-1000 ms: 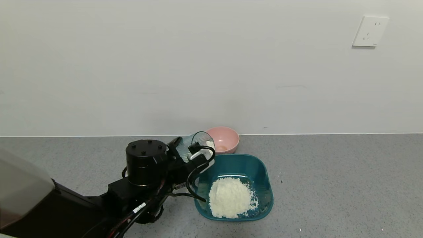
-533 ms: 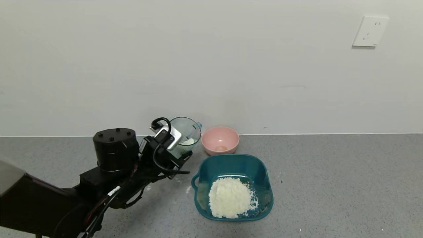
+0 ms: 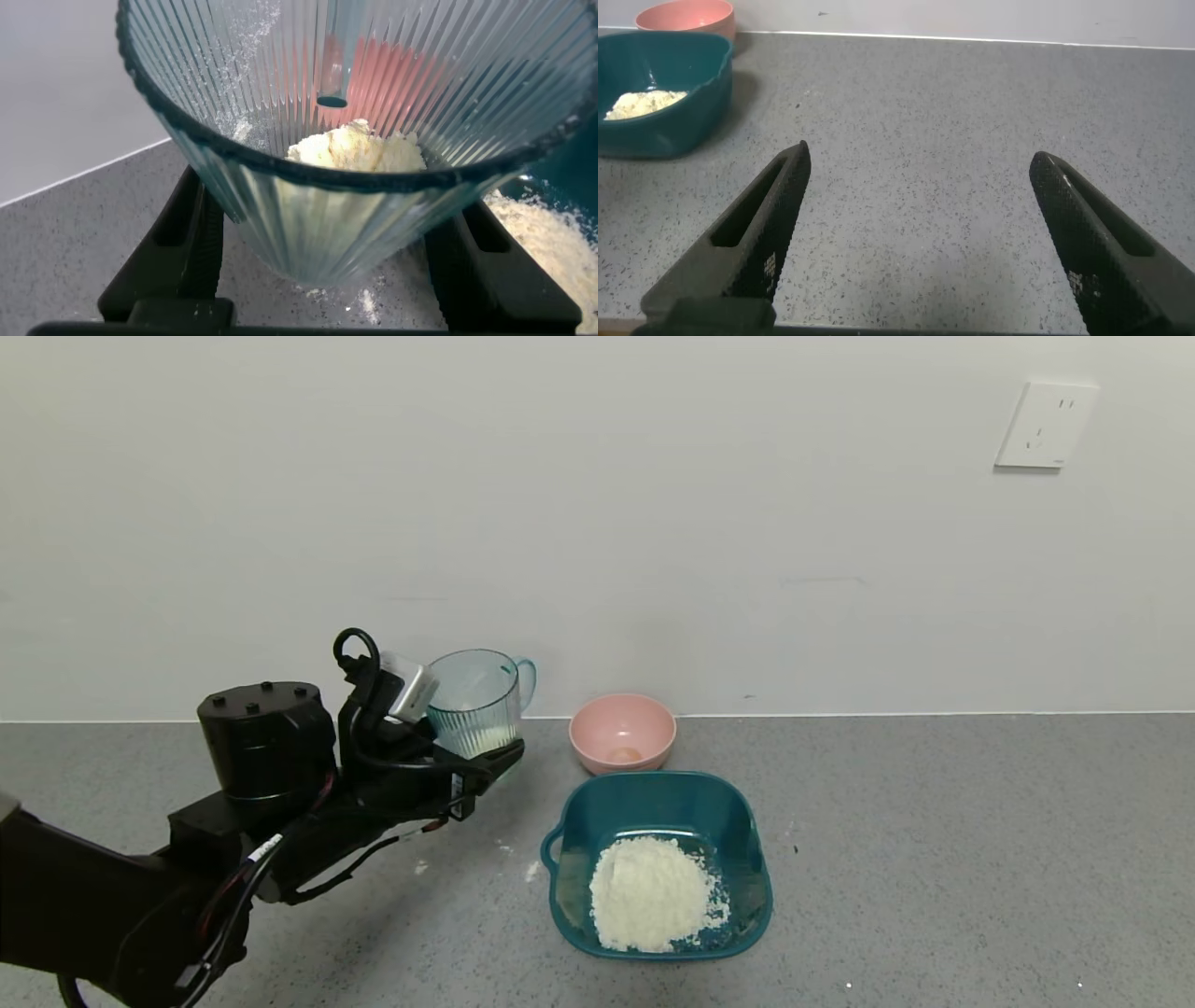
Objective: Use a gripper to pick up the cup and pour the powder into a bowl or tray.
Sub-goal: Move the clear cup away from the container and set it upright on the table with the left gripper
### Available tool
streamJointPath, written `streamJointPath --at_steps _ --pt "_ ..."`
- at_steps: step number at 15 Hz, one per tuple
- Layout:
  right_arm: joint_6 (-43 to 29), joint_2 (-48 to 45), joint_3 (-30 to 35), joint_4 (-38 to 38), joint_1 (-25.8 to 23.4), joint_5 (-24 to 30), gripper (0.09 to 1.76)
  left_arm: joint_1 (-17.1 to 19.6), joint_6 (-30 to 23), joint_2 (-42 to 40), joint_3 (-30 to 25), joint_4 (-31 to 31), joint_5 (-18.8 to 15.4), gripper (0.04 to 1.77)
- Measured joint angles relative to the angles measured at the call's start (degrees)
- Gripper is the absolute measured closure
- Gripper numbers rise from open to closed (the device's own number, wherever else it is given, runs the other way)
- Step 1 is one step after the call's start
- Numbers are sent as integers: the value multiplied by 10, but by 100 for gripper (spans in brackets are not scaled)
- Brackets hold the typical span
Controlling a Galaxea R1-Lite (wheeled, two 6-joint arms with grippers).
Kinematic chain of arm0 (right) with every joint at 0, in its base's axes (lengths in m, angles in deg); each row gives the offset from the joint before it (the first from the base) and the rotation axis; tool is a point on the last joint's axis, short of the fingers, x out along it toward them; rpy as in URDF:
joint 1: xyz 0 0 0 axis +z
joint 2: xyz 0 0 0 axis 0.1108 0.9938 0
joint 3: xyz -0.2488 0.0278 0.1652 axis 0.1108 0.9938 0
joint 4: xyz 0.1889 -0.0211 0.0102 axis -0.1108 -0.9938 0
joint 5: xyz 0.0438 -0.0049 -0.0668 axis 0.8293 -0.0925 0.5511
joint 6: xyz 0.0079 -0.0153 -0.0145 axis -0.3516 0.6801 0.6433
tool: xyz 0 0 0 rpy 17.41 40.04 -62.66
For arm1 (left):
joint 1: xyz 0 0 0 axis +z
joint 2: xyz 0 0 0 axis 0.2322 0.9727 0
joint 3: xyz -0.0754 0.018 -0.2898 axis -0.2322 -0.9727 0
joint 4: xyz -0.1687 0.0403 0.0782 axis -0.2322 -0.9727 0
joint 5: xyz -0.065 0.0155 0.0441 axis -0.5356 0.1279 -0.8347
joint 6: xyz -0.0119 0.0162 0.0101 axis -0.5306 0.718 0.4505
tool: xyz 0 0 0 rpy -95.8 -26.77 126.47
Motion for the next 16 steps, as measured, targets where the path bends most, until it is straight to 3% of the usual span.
streamJointPath --at_steps 4,13,16 --pt "0 0 0 0 0 0 14 7 -54 6 2 -2 -1 56" --pt "0 0 0 0 0 0 14 30 -60 75 26 4 2 57" --pt "0 0 0 0 0 0 14 43 -60 120 35 68 0 57"
